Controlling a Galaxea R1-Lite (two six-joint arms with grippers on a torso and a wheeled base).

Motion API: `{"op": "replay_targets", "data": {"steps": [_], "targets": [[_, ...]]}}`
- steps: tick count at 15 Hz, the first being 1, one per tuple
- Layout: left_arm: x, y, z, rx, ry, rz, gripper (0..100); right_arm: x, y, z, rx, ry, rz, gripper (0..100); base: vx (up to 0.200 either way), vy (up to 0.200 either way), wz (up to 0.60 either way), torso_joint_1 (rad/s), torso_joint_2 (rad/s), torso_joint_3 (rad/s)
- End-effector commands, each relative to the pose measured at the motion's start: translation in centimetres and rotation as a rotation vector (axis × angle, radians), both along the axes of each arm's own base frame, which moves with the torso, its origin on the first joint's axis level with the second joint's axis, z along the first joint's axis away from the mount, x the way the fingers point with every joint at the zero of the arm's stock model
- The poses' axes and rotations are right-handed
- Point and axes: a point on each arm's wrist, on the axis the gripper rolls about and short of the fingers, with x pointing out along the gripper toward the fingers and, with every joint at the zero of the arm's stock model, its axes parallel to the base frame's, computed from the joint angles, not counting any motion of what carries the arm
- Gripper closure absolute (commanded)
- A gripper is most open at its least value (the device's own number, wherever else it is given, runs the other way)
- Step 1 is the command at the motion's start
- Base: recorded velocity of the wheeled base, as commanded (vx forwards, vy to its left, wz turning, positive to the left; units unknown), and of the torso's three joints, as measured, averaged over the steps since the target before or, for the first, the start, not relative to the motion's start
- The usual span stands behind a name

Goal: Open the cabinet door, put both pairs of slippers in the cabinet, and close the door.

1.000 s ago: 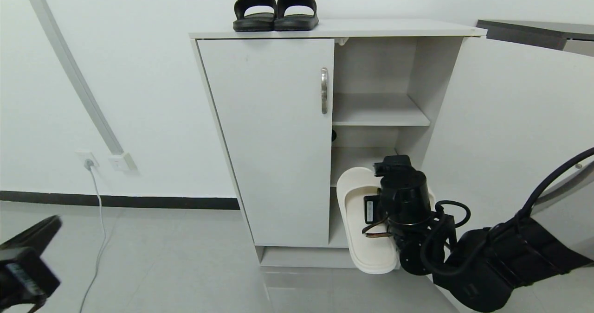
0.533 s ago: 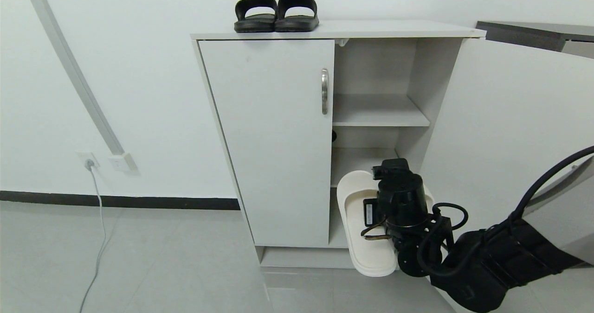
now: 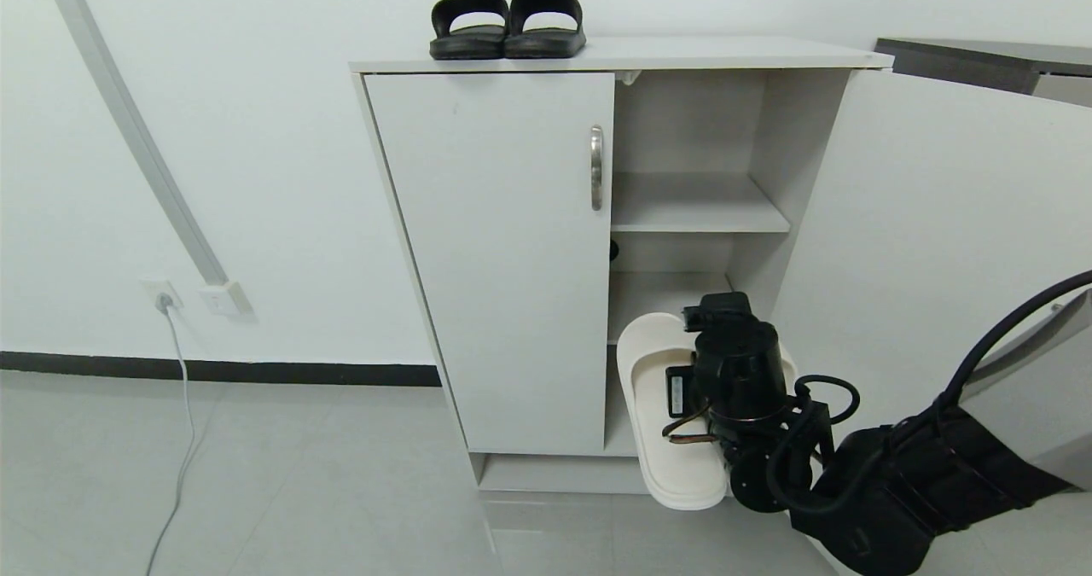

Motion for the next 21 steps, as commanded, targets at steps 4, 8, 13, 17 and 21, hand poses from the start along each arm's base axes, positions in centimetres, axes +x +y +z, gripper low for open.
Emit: {"op": "replay_targets", "data": {"steps": [4, 8, 13, 17, 21], "targets": [[-0.5, 0.1, -0.2, 0.009, -0.071, 0.072, 100, -0.2, 0.3, -0.3, -0.003, 0.005, 0.008, 100, 0.000, 0.000, 0.00, 0.000, 0.00, 0.000], [-0.5, 0.1, -0.2, -0.027, -0.070, 0.056, 100, 0.8, 1.2, 0.5, 0.039, -0.047, -0.012, 100, 0.000, 0.000, 0.00, 0.000, 0.00, 0.000], [-0.5, 0.1, -0.2, -0.027, -0.070, 0.055, 100, 2.5, 2.7, -1.0, 0.022, -0.064, -0.104, 100, 0.000, 0.000, 0.00, 0.000, 0.00, 0.000], [-0.5, 0.1, -0.2, -0.027, -0.069, 0.055, 100, 2.6, 2.6, -1.3, 0.018, -0.059, -0.107, 100, 0.000, -0.200, 0.00, 0.000, 0.00, 0.001], [-0.5, 0.1, -0.2, -0.030, -0.069, 0.055, 100, 2.6, 2.7, -1.7, 0.013, -0.052, -0.105, 100, 0.000, -0.200, 0.00, 0.002, 0.00, 0.004]]}}
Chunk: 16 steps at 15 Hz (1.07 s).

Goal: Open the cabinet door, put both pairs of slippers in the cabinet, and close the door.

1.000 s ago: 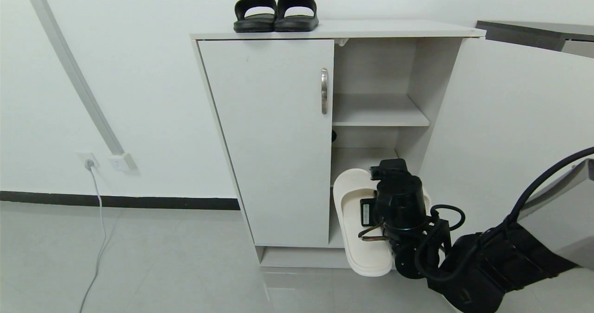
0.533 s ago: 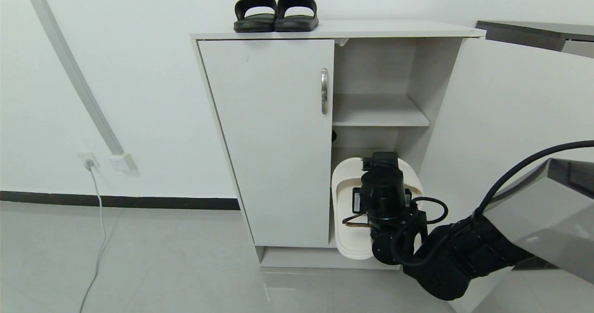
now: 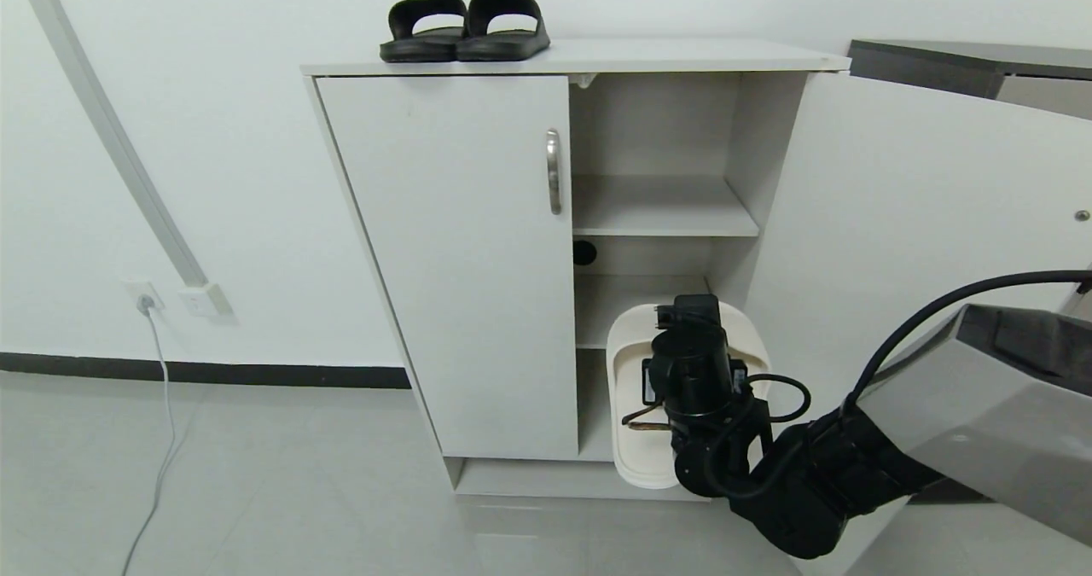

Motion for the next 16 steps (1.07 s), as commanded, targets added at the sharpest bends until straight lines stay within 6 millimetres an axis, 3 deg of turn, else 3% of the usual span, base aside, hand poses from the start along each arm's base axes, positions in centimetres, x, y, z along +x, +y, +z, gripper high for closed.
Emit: {"op": "replay_targets", "data": {"steps": [1, 7, 12, 16], "targets": [[0.0, 0.0, 0.0, 0.000, 0.002, 0.000, 100, 0.0, 0.0, -0.2, -0.001, 0.003, -0.001, 100, 0.000, 0.000, 0.00, 0.000, 0.00, 0.000], [0.0, 0.0, 0.0, 0.000, 0.002, 0.000, 100, 0.3, 0.4, -2.2, 0.008, 0.008, 0.033, 100, 0.000, 0.000, 0.00, 0.000, 0.00, 0.000], [0.0, 0.0, 0.0, -0.001, 0.002, 0.005, 100, 1.5, 1.8, -5.3, 0.017, 0.025, 0.190, 100, 0.000, 0.000, 0.00, 0.000, 0.00, 0.000], [0.0, 0.0, 0.0, -0.003, 0.001, 0.005, 100, 2.9, 1.9, -8.0, -0.003, 0.052, 0.166, 100, 0.000, 0.000, 0.00, 0.000, 0.00, 0.000]]}}
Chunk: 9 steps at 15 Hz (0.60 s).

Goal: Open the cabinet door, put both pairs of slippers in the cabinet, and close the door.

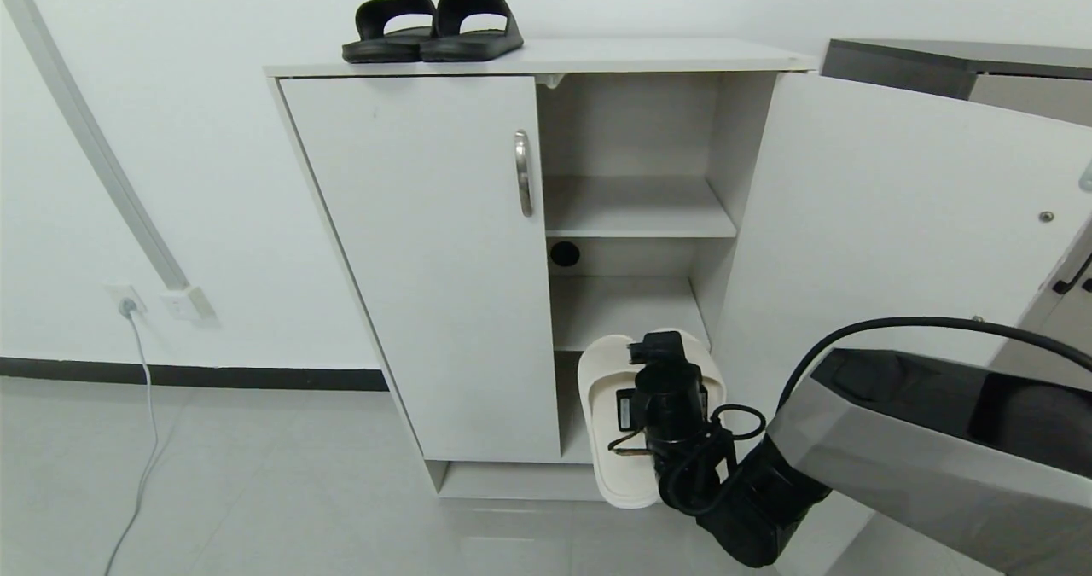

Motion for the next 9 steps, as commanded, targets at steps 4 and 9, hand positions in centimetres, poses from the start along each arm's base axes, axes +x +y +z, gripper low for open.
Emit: {"op": "replay_targets", "data": {"steps": [4, 9], "targets": [[0.0, 0.0, 0.0, 0.000, 0.002, -0.005, 100, 0.4, 0.3, -2.6, -0.031, 0.035, -0.002, 100, 0.000, 0.000, 0.00, 0.000, 0.00, 0.000], [0.0, 0.0, 0.0, 0.000, 0.002, -0.005, 100, 0.5, 0.3, -3.2, -0.037, 0.043, -0.004, 100, 0.000, 0.000, 0.00, 0.003, 0.00, -0.118]]}}
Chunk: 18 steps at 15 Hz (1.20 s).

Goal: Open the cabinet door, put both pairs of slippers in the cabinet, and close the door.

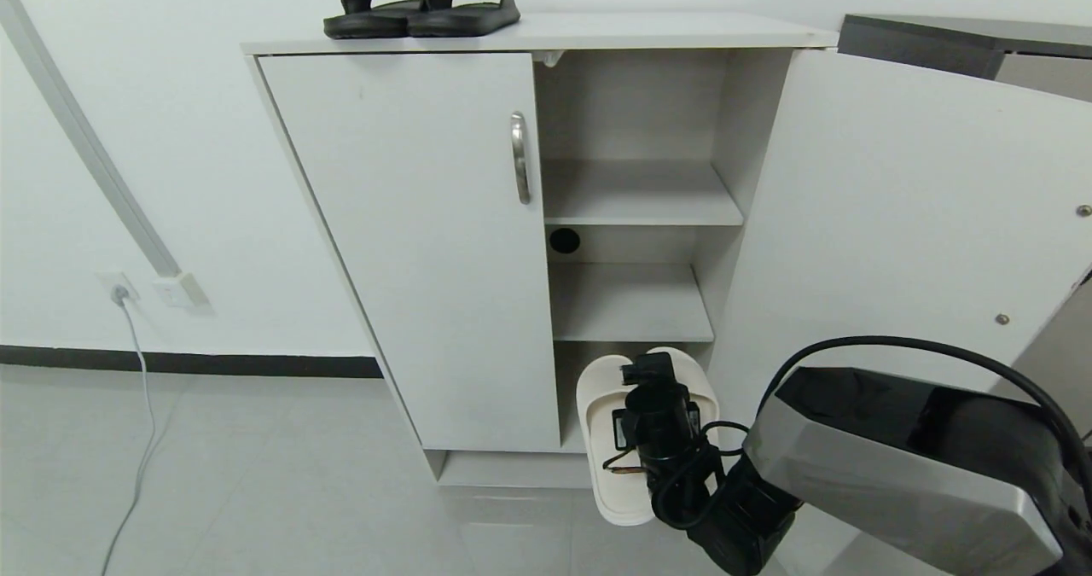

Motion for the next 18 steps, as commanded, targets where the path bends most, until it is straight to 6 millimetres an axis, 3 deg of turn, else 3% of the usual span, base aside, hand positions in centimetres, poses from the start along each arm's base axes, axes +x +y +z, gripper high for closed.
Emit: {"op": "replay_targets", "data": {"steps": [1, 4, 8, 16, 18], "targets": [[0.0, 0.0, 0.0, 0.000, 0.001, 0.001, 100, 0.0, 0.1, -0.3, -0.004, 0.004, 0.002, 100, 0.000, 0.000, 0.00, 0.007, 0.00, -0.198], [0.0, 0.0, 0.0, -0.001, 0.001, 0.002, 100, 0.0, 0.1, 0.0, 0.013, -0.024, -0.009, 100, 0.000, 0.000, 0.00, 0.007, 0.00, -0.178], [0.0, 0.0, 0.0, -0.003, 0.000, 0.004, 100, 0.0, 0.5, 1.3, 0.009, -0.255, -0.010, 100, 0.000, 0.000, 0.00, 0.000, 0.00, 0.000], [0.0, 0.0, 0.0, -0.001, 0.000, 0.002, 100, 0.3, 0.3, 0.4, -0.005, -0.241, -0.015, 100, 0.000, 0.000, 0.00, 0.000, 0.00, 0.000], [0.0, 0.0, 0.0, -0.003, 0.001, 0.002, 100, 0.3, 0.3, 0.4, -0.004, -0.242, -0.016, 100, 0.200, 0.000, 0.00, 0.000, 0.00, 0.002]]}}
